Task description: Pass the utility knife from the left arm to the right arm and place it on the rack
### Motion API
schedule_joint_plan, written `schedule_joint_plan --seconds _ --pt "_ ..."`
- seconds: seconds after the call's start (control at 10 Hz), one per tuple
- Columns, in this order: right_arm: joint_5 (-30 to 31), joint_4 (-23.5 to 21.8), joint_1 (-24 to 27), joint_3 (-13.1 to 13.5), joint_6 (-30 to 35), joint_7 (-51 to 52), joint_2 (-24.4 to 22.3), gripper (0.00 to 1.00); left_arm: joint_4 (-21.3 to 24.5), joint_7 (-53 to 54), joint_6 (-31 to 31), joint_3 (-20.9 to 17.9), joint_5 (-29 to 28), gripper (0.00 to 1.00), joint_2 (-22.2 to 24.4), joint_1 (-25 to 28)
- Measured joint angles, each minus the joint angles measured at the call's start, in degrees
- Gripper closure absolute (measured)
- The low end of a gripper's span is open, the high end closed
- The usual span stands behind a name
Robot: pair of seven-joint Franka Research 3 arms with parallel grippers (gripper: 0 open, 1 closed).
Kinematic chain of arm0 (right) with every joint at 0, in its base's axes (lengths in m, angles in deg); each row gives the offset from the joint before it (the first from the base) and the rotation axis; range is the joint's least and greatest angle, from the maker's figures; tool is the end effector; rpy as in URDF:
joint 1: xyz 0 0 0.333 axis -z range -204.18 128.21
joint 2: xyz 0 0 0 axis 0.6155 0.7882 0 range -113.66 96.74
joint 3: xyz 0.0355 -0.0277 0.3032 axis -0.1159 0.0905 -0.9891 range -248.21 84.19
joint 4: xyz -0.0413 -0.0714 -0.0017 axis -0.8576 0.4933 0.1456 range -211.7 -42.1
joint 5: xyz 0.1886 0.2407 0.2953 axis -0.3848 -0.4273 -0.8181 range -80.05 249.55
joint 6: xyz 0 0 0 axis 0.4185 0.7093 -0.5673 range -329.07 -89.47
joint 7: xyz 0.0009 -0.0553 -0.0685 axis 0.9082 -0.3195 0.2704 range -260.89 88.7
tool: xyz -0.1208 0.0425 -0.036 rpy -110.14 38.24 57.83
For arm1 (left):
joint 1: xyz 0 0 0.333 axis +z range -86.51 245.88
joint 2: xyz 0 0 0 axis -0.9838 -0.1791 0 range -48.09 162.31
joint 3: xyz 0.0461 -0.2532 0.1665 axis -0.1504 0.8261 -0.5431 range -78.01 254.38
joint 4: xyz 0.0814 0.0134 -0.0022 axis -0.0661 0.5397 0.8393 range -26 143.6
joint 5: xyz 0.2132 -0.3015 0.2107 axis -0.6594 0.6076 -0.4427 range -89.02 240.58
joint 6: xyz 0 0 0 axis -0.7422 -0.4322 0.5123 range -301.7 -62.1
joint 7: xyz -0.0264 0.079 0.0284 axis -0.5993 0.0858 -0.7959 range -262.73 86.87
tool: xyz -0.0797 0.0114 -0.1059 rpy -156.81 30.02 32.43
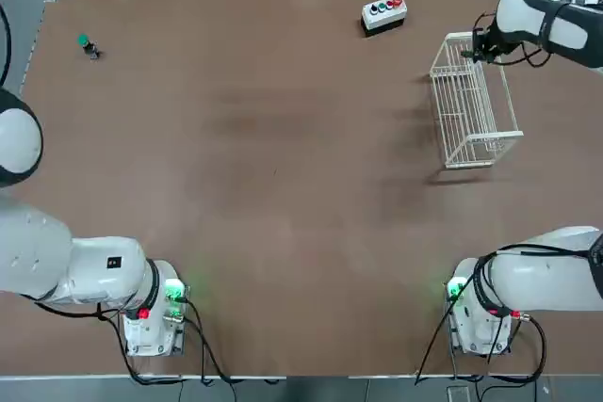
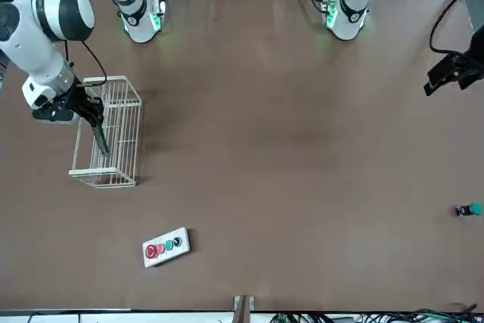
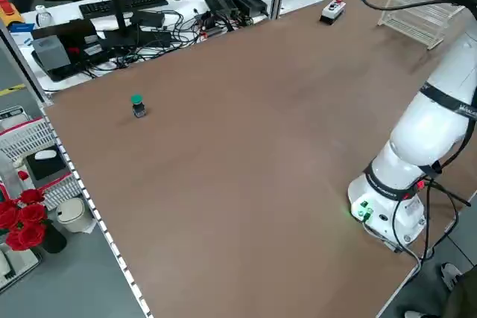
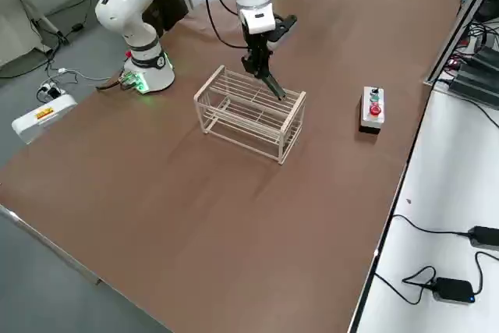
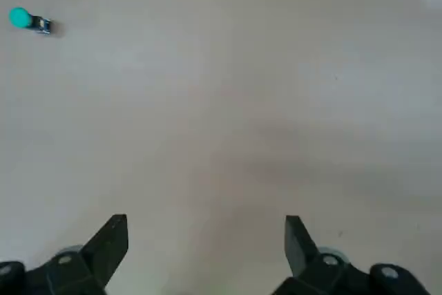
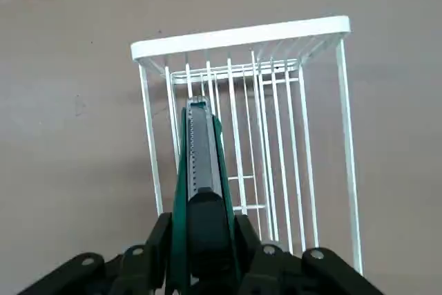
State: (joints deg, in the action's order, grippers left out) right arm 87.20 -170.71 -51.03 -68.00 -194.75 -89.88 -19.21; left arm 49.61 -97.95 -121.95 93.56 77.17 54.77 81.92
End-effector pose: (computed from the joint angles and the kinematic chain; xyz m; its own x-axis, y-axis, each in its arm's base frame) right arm 0.5154 -0.0094 0.3547 0.9937 -0.0552 0.0976 -0.0539 -0.9984 -0.0165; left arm 0.5904 -0.0346 0.6248 0.9930 0.1179 0.0023 0.1178 -0.9926 0.0290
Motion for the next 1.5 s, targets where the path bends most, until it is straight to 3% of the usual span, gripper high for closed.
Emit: schedule_joint_plan --seconds 1.0,1.5 --pt "-0.08 -5.41 -0.24 0.45 -5.55 0.76 -0.84 0.58 -0.63 3.84 -0.34 0.36 -2.24 0.0 -1.41 -0.28" --pt "-0.27 -6.63 -0.48 0.45 -6.35 1.63 2.39 0.58 -0.83 5.09 -0.34 0.33 -2.24 0.0 -1.41 -0.16"
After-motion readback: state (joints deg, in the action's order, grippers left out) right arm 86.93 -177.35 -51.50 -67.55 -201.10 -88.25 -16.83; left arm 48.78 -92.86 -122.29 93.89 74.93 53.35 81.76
